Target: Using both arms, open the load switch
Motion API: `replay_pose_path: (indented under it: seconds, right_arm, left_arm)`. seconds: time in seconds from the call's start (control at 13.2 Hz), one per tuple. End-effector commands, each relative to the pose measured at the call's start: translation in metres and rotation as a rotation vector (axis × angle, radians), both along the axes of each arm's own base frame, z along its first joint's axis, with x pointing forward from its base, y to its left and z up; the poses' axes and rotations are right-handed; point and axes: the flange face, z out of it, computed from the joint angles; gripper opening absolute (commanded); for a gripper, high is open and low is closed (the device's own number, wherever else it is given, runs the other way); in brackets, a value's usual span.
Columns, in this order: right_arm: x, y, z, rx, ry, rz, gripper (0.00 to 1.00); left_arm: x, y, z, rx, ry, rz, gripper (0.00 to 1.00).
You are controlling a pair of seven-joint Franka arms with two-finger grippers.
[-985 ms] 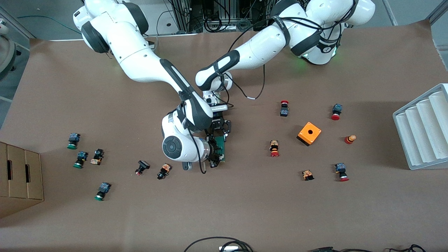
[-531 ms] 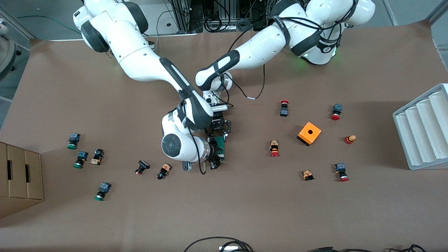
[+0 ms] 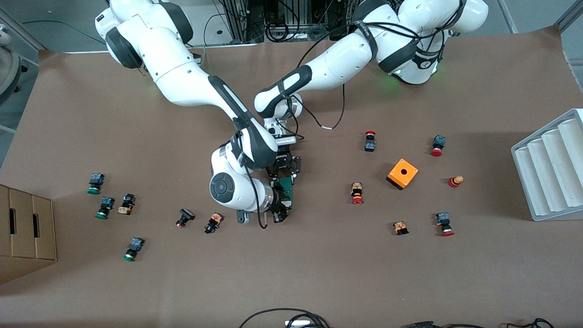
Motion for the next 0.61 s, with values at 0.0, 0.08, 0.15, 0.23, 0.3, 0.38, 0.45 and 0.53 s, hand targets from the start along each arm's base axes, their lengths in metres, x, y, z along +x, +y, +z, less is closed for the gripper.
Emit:
replay_pose_path:
  seconds: [0.0,0.08,0.15,0.23,0.3,0.38,0.45,0.53]
  right_arm:
    - [-0.0016,0.0,-0.0095,-0.014,-0.012,-0.003,0.38]
    - [-0.0013,-0.001,-0.0119,-0.018,-0.012,0.0,0.37]
    - [-0.0023,-0.0006,-0.0138,-0.02,-0.01,0.002,0.37]
    - [-0.0023,-0.0006,-0.0138,-0.02,-0.01,0.002,0.37]
    - [-0.0019,-0.0013,-0.0139,-0.021,-0.008,0.0,0.37]
    - [-0.0034,0.0001,-0.0146,-0.021,-0.006,0.002,0.35]
    - [-0.0027,-0.0008,-0.0146,-0.021,-0.006,0.001,0.31]
    - [-0.003,-0.0008,-0.0132,-0.02,-0.006,0.001,0.31]
  left_arm:
    - [-0.0001,-0.0042,-0.0066,0.002,0.023,-0.007,0.54]
    - [-0.0001,-0.0042,-0.0066,0.002,0.023,-0.007,0.54]
    - [-0.0001,-0.0042,-0.0066,0.002,0.023,-0.007,0.54]
    - [-0.0001,-0.0042,-0.0066,0.002,0.023,-0.007,0.54]
    - [-0.0001,-0.0042,-0.0066,0.002,0.023,-0.007,0.54]
    - [-0.0001,-0.0042,-0.0066,0.002,0.023,-0.007,0.54]
    - [-0.0001,-0.0042,-0.0066,0.002,0.023,-0.007,0.54]
    - [0.0002,-0.0045,-0.0056,0.001,0.022,-0.007,0.54]
